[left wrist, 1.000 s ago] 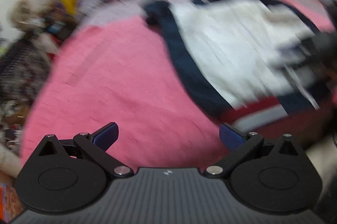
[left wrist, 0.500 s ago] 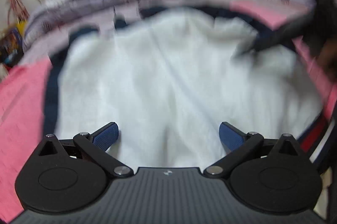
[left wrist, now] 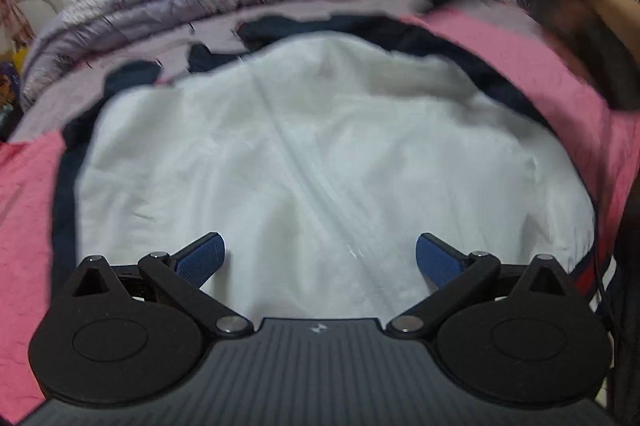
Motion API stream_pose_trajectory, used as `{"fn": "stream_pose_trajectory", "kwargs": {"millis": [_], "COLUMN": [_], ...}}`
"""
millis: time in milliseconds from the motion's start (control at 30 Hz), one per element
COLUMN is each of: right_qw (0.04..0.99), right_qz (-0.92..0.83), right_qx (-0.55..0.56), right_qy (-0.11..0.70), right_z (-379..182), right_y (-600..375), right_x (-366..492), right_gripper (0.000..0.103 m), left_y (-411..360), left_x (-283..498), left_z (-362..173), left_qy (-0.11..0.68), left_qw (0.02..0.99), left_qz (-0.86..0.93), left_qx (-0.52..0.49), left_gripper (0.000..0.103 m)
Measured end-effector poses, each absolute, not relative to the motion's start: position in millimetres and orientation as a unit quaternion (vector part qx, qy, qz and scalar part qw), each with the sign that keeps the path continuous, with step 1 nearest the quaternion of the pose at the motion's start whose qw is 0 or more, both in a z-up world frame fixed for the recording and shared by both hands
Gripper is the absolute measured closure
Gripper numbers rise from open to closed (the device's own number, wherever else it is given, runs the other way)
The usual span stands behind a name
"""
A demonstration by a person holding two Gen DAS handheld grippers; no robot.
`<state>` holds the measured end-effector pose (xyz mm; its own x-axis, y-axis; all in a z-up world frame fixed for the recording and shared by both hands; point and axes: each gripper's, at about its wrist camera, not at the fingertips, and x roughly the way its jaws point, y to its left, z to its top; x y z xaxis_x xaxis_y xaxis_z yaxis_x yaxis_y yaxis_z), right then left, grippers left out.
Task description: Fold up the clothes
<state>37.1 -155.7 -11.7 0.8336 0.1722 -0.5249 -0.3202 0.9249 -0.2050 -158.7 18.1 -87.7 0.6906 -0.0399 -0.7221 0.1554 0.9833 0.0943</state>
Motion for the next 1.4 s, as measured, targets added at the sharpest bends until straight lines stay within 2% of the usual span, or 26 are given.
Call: {"fn": "stream_pose_trajectory", "kwargs": {"millis": [67, 133, 167, 200, 267, 367, 433, 467, 500, 567, 667, 767, 867, 933, 1067, 1100, 1167, 1233, 1300, 1400], "right_qw": [0.933, 0.919, 0.914, 0.914, 0.930, 0.954, 0.955, 0.950, 0.941, 0.918, 0.893, 0.924, 0.965, 0.965, 0.908, 0.893, 0.870, 0.870, 0.891, 0.901], "right_qz": [0.135, 0.121, 0.106, 0.087, 0.038, -0.044, -0.079, -0.083, -0.077, -0.053, -0.023, -0.012, 0.007, 0.088, 0.241, 0.254, 0.255, 0.234, 0.220, 0.213], "right_qx": [-0.171, -0.191, -0.210, -0.226, -0.228, -0.167, -0.102, -0.067, -0.021, 0.085, 0.222, 0.184, 0.071, 0.032, 0.007, -0.011, -0.053, -0.087, -0.114, -0.091], "right_qy": [0.286, 0.323, 0.330, 0.327, 0.288, 0.247, 0.266, 0.294, 0.328, 0.384, 0.392, 0.335, 0.251, 0.244, 0.344, 0.370, 0.419, 0.426, 0.381, 0.367], "right_z": [-25, -41, -47, -50, -45, -32, -38, -47, -59, -80, -87, -53, -3, 18, -2, -18, -54, -90, -95, -101], "right_y": [-116, -92, -83, -82, -100, -176, -238, -266, -292, -339, -379, -358, -302, -259, -153, -123, -65, -27, -6, 7], "right_x": [86, 128, 140, 150, 153, 133, 116, 110, 103, 89, 60, 34, 20, 21, 48, 56, 77, 89, 100, 132], "right_gripper": [0.012, 0.035, 0.068, 0.087, 0.087, 0.086, 0.067, 0.054, 0.048, 0.041, 0.037, 0.034, 0.008, 0.011, 0.061, 0.069, 0.076, 0.078, 0.086, 0.095], "left_y": [20, 24, 25, 26, 27, 28, 28, 28, 28, 29, 30, 29, 29, 29, 30, 31, 32, 33, 35, 34], "left_x": [-161, -166, -168, -170, -171, -173, -174, -175, -175, -176, -176, -177, -178, -179, -181, -182, -183, -183, -180, -180], "left_z": [-100, -101, -101, -102, -103, -103, -102, -102, -102, -102, -102, -101, -102, -102, -104, -104, -105, -106, -108, -110], "left_qy": [0.389, 0.387, 0.386, 0.385, 0.384, 0.382, 0.380, 0.379, 0.378, 0.377, 0.378, 0.375, 0.371, 0.368, 0.359, 0.357, 0.352, 0.348, 0.345, 0.338], "left_qw": [0.918, 0.920, 0.920, 0.920, 0.921, 0.921, 0.922, 0.922, 0.923, 0.923, 0.923, 0.924, 0.926, 0.927, 0.931, 0.931, 0.933, 0.934, 0.935, 0.938], "left_qz": [-0.048, -0.052, -0.055, -0.058, -0.060, -0.062, -0.064, -0.065, -0.066, -0.067, -0.066, -0.065, -0.066, -0.067, -0.070, -0.071, -0.075, -0.079, -0.080, -0.077], "left_qx": [0.050, 0.039, 0.036, 0.036, 0.035, 0.034, 0.033, 0.033, 0.033, 0.033, 0.031, 0.031, 0.029, 0.027, 0.022, 0.020, 0.019, 0.016, 0.007, 0.006], "left_gripper": [0.000, 0.000, 0.000, 0.000, 0.000, 0.000, 0.000, 0.000, 0.000, 0.000, 0.000, 0.000, 0.000, 0.000, 0.000, 0.000, 0.000, 0.000, 0.000, 0.000]}}
